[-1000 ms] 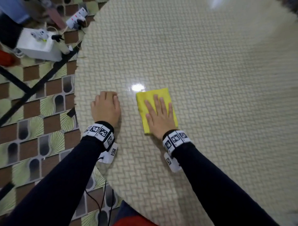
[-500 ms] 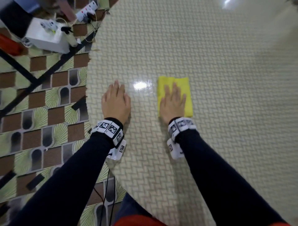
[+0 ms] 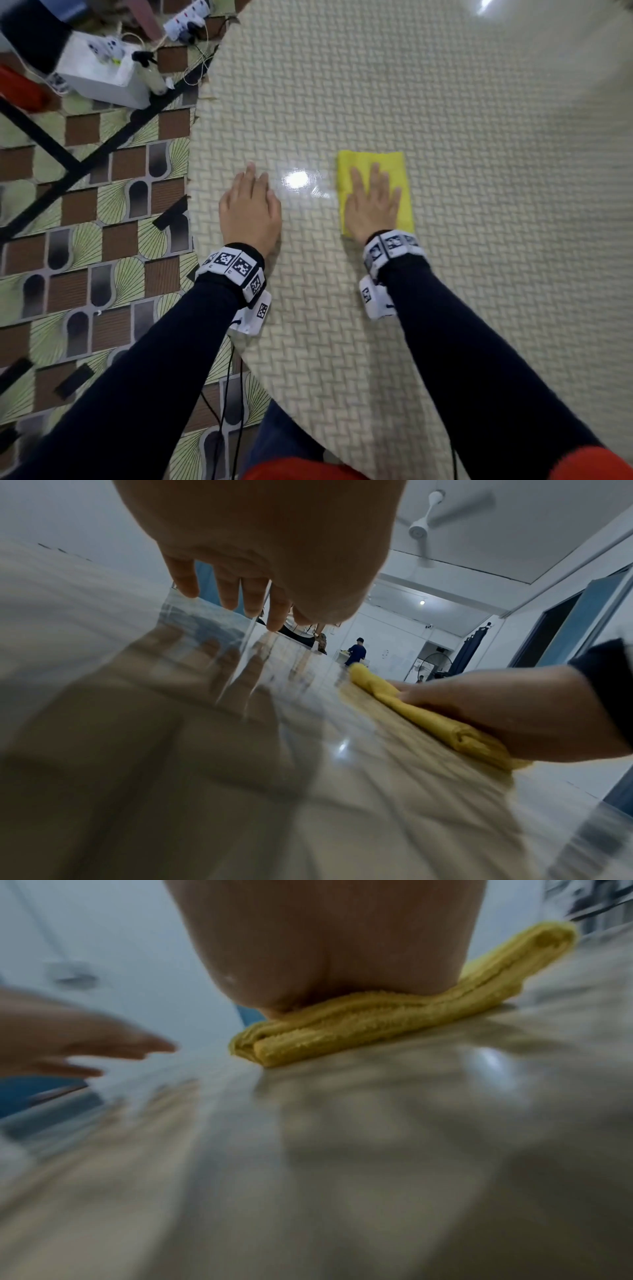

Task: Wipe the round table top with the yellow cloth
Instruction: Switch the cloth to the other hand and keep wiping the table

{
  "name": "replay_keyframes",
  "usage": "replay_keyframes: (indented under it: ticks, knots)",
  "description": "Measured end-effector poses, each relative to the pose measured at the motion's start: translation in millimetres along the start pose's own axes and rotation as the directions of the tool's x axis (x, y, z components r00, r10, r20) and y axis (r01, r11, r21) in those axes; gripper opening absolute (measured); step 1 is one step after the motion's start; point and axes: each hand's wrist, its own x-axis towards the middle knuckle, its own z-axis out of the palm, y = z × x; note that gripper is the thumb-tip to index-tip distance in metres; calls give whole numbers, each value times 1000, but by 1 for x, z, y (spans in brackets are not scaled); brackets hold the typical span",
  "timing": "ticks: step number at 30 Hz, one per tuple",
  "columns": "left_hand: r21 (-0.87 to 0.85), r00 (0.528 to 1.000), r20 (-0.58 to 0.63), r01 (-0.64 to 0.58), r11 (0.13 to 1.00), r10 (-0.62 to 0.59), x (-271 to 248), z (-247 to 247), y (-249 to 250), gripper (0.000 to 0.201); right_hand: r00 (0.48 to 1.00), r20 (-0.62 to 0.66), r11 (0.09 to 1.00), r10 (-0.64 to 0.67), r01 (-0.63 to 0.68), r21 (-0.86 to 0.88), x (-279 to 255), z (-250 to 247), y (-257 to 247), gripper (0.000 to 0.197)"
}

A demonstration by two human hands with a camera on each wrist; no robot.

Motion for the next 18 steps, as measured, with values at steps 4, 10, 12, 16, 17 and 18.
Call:
replay_keyframes:
  ticks: [4,10,12,16,17,18]
  knots:
    - [-5,1000,-16,8,1000,-8,1,1,2,44,934,-9,932,-358,357,-56,-77,30,-17,51]
    - [27,1000,12,-12,1000,11,-1,-1,5,44,974,-103,979,-202,199,-40,-126,29,87,51]
    - [30,1000,18,-24,999,24,-4,-1,7,43,992,-127,999,-23,20,-29,-96,13,102,54]
    - [41,999,11,-51,998,51,-13,1,13,43,994,-36,994,108,-108,-3,-30,-7,78,55]
    - [47,999,15,-51,998,50,-16,1,16,43,997,-29,997,70,-71,-25,-27,-4,67,55]
    - [52,999,17,-47,998,46,-19,1,20,44,1000,-22,999,9,-10,-50,-31,1,56,54]
